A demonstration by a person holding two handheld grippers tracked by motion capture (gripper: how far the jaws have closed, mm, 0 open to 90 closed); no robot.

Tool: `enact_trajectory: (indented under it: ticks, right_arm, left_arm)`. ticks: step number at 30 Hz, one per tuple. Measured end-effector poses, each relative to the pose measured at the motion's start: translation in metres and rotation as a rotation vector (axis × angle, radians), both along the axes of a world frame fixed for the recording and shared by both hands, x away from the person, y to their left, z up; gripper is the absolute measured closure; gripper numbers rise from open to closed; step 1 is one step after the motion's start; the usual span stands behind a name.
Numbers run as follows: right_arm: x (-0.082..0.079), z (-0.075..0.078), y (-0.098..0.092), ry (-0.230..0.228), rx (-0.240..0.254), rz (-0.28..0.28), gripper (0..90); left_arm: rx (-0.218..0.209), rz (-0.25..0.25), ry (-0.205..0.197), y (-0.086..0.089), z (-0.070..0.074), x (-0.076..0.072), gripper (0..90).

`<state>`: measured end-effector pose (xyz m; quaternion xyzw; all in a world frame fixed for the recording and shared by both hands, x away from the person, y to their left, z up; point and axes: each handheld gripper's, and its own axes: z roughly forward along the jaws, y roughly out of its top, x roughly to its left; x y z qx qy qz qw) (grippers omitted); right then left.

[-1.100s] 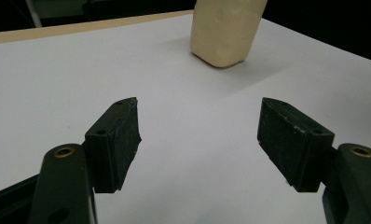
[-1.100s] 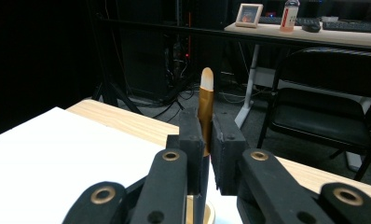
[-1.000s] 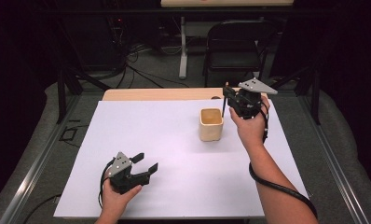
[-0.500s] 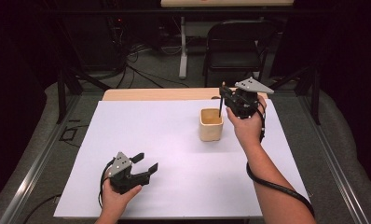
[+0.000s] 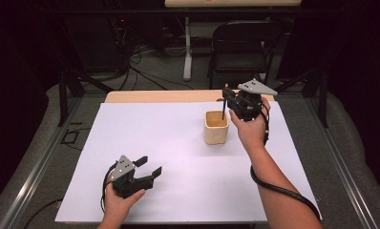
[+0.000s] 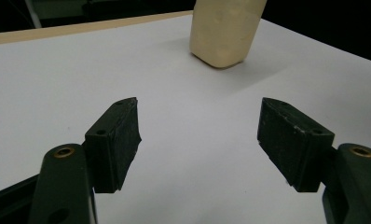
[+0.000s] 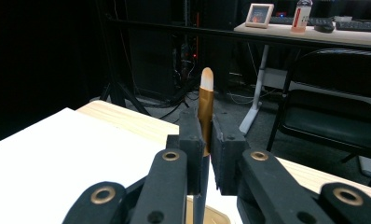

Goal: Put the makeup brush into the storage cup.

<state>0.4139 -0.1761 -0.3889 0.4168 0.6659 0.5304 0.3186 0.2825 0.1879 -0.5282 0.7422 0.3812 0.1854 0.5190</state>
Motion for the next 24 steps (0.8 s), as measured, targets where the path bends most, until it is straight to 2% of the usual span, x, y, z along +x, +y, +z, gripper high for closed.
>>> enact_trajectory:
  ticks: [24]
  right_arm:
    - [0.008, -0.007, 0.02, 0.015, 0.001, 0.024, 83.7]
  left_arm:
    - [-0.002, 0.002, -0.002, 0.001, 0.001, 0.0, 29.4]
